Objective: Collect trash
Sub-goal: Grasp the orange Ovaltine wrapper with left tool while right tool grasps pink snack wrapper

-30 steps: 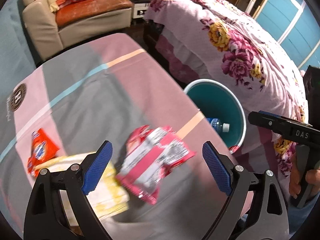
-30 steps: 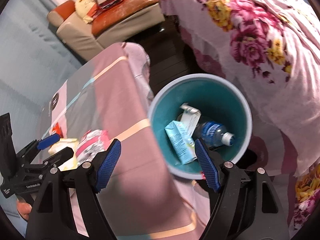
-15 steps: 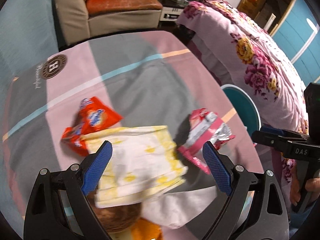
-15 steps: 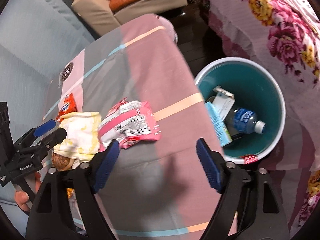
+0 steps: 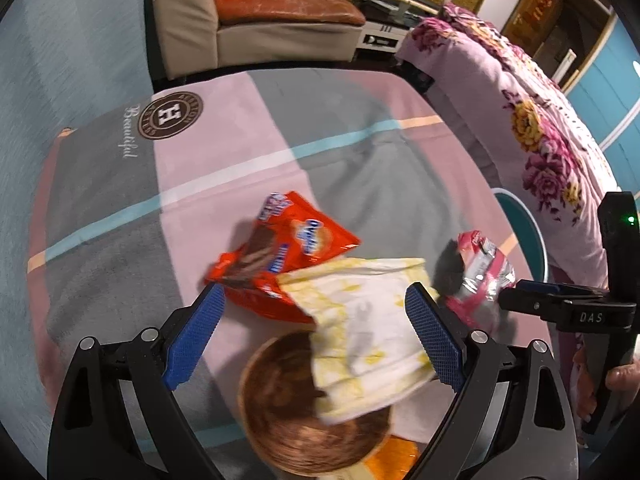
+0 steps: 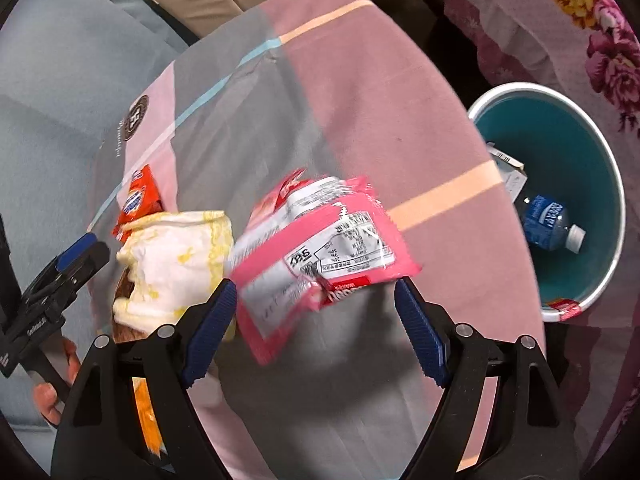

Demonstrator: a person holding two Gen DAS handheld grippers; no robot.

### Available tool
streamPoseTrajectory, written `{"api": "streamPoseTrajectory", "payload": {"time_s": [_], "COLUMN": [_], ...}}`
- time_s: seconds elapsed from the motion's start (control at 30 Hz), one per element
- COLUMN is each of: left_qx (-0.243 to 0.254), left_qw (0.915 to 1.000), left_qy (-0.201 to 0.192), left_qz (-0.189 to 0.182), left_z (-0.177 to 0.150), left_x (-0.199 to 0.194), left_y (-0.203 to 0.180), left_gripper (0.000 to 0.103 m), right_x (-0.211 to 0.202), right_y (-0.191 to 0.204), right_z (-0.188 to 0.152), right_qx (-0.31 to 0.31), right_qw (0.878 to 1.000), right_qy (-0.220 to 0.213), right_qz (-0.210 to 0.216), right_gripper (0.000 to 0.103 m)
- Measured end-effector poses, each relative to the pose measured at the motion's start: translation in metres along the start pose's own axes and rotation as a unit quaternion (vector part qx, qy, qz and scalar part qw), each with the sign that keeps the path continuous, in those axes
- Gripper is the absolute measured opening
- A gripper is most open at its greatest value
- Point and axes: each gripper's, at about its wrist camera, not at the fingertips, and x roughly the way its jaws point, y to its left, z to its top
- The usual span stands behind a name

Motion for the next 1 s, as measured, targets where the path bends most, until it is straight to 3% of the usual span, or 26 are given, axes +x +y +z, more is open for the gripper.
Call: {"api": "streamPoseTrajectory", "payload": {"time_s": [0.3, 0.33, 0.47, 0.57, 0.77, 1.0], "left_qx": [-0.009, -0.009, -0.005, 0.002, 0.026, 0.004], "left_qw": [0.9999, 0.9999, 0.9998, 0.9995, 0.9984, 0.9979], "left_qy": [0.011, 0.013, 0.02, 0.031, 0.05, 0.06], "left_qz": [0.007, 0.006, 0.002, -0.002, 0.005, 0.024], "left_z": [0.011, 0.013, 0.018, 0.022, 0.028, 0.038], "left_x": [0.014, 0.016, 0.026, 0.037, 0.06, 0.074], "left_y": [0.03, 0.032, 0.033, 0.029, 0.017, 0.033], "left_gripper": [0.092, 0.092, 0.092, 0.092, 0.092, 0.092], "right_x": [0.025, 0.025, 0.027, 0.027, 0.013, -0.005], "right_y": [0.016, 0.02, 0.027, 0.025, 0.022, 0.011], "right_z": [0.021, 0.023, 0.025, 0.027, 0.039, 0.053], "right_qx": [-0.004, -0.01, -0.035, -0.033, -0.039, -0.042], "right_qw": [1.0, 1.0, 0.999, 0.999, 0.999, 0.996], "right_qy": [0.001, -0.002, -0.012, -0.01, -0.036, -0.07], "right_qz": [-0.008, -0.011, -0.025, -0.011, -0.01, -0.026], "right_gripper": [0.077, 0.072, 0.034, 0.027, 0.024, 0.024]}}
